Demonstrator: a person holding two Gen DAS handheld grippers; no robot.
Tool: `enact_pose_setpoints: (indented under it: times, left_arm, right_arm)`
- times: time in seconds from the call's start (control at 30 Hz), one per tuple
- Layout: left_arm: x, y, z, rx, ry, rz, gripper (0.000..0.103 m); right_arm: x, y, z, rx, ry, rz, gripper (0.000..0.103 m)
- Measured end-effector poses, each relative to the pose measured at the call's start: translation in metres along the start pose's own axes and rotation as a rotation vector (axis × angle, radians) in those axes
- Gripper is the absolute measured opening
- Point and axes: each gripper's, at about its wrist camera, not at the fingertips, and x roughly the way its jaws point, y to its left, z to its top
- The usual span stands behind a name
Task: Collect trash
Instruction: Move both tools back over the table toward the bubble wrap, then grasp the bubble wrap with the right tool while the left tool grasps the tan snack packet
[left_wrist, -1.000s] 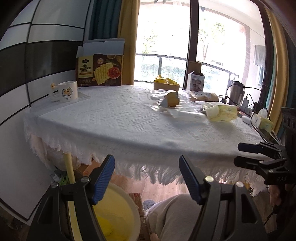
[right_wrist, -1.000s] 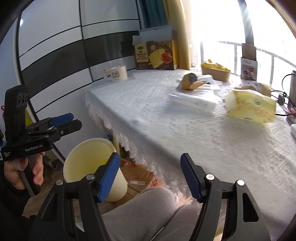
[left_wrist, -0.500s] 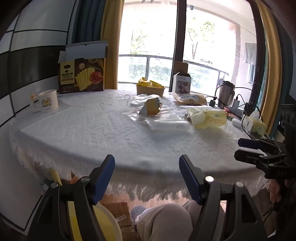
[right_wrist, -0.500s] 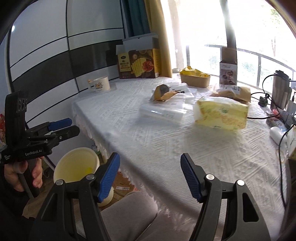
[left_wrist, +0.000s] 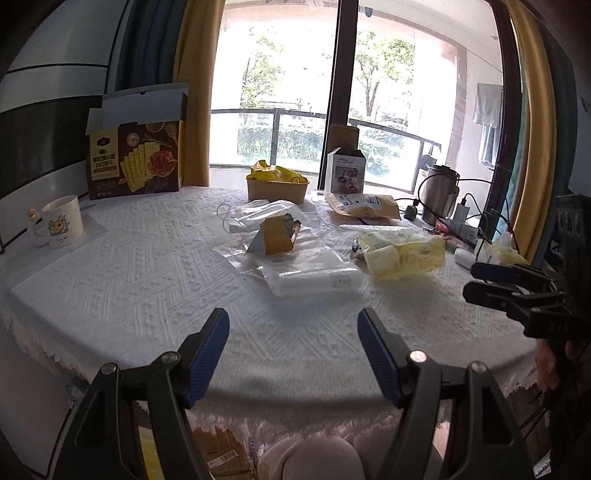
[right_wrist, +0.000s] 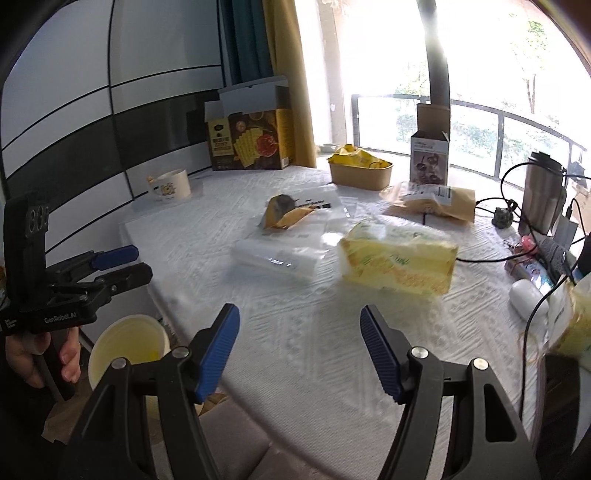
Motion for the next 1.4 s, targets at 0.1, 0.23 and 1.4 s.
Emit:
enact_pose_setpoints:
  times: [0.1,0.23,1.4]
  left_arm:
    - [0.014,0.001,0.009,0.005,0.006,-0.009,0.072]
    - [0.032,0.004,0.021,0.002,0.005,-0.022,0.072]
    - [0.199,0.039,0.087,-0.003,0.161,-0.053,0.072]
  right_arm:
    - [0.006,-0.010,0.009,0.000,-0.004,-0.013,0.066]
    - [0.018,-0.026,0.023,0.009,-0.005,-0.036,0.066]
    - [0.184,-0.138,0.087,0.171,0.172,-0.179,0.073]
